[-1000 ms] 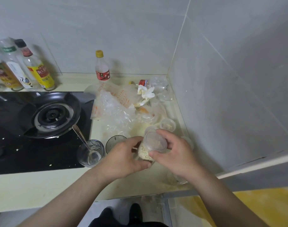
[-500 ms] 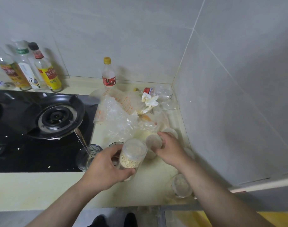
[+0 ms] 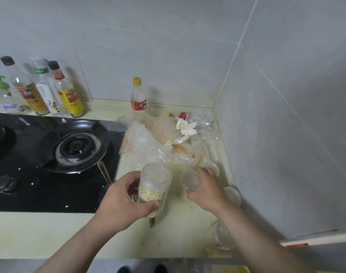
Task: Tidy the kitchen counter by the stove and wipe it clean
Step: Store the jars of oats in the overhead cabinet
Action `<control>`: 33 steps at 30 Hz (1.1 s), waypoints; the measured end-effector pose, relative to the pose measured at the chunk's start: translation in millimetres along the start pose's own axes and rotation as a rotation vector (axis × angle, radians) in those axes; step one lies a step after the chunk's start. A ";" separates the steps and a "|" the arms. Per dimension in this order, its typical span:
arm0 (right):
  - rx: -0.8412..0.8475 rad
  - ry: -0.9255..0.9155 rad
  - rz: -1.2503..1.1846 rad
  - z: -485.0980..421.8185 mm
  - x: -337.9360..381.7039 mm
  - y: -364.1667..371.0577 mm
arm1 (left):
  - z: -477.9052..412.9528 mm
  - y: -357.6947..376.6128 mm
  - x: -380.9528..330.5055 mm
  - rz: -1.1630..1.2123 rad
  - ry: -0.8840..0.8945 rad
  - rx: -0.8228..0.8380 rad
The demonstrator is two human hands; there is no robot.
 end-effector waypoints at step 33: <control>-0.772 -0.840 -0.749 202.9 358.0 -325.8 | 46.4 -278.5 -370.7 0.189 0.873 -0.154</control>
Point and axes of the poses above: each hand's wrist, its own z-axis away from the middle knuckle, its own y-axis out of the palm, x = y × z, the point moved 6 cm from there along -z, towards the middle knuckle, and after that the axes turned 6 degrees about x, right-handed, at the moved point
